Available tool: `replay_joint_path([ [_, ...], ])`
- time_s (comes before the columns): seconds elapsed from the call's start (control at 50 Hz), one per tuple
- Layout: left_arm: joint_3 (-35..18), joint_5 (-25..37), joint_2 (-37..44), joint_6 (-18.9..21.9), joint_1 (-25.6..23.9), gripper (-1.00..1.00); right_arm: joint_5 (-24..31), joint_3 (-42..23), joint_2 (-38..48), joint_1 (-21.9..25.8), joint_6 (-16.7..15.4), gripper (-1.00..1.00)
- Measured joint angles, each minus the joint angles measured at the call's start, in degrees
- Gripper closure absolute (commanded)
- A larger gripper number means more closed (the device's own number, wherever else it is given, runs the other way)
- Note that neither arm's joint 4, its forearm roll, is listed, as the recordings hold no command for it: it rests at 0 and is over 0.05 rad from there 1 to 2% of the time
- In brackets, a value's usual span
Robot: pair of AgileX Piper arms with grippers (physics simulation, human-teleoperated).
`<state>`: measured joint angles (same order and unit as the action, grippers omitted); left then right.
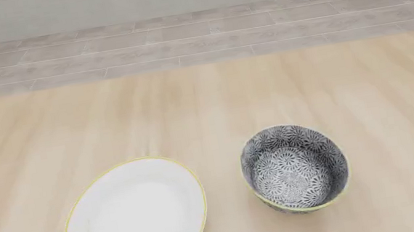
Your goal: Put the bowl on the plate.
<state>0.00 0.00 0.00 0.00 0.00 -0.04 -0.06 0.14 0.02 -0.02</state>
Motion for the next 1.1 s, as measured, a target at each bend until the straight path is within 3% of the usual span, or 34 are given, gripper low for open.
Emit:
replay_joint_path([
  [0.6,0.0,0.0,0.0,0.0,0.0,-1.00,0.5,-1.8,1.6,0.1,0.6,-1.00],
  [0.96,0.0,0.0,0.0,0.0,0.0,-1.00,3.5,-16.4,18.0,-1.5,-3.5,-1.00],
  [1.1,0.0,0.0,0.0,0.0,0.0,-1.00,5.5,-22.8,25.6,-2.2,-6.5,-1.00],
])
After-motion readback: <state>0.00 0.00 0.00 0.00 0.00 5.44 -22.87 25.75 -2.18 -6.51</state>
